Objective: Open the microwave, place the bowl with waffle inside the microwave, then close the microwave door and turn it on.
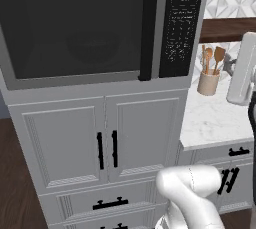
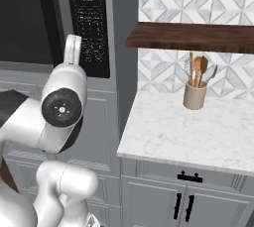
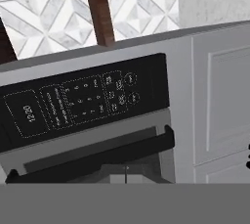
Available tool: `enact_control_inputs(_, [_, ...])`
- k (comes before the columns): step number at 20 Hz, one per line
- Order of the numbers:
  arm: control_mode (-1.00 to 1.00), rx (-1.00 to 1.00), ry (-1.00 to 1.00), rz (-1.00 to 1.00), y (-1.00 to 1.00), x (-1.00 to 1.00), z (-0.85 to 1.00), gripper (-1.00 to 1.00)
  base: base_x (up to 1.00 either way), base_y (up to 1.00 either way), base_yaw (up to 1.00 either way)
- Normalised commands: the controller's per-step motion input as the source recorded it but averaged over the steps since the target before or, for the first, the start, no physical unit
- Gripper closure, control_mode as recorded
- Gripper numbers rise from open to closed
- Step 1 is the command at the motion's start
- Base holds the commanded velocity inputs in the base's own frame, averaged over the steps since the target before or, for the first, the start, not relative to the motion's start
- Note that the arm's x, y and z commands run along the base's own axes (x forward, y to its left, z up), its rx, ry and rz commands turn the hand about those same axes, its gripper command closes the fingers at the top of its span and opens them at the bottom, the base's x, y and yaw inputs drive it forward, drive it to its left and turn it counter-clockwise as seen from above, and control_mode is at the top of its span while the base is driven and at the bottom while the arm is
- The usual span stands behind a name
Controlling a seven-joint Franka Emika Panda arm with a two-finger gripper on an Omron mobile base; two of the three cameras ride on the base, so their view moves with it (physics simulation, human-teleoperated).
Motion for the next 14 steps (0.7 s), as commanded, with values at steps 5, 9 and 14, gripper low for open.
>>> enact_control_inputs(5, [-1.00,0.00,0.08,0.05,0.00,0.51,-0.16,1.00,0.00,0.00,0.00])
enact_control_inputs(9, [-1.00,0.00,0.06,0.05,0.00,0.55,-0.29,1.00,0.00,0.00,0.00])
enact_control_inputs(14, [-1.00,0.00,-0.01,0.01,0.00,0.28,-0.21,1.00,0.00,0.00,0.00])
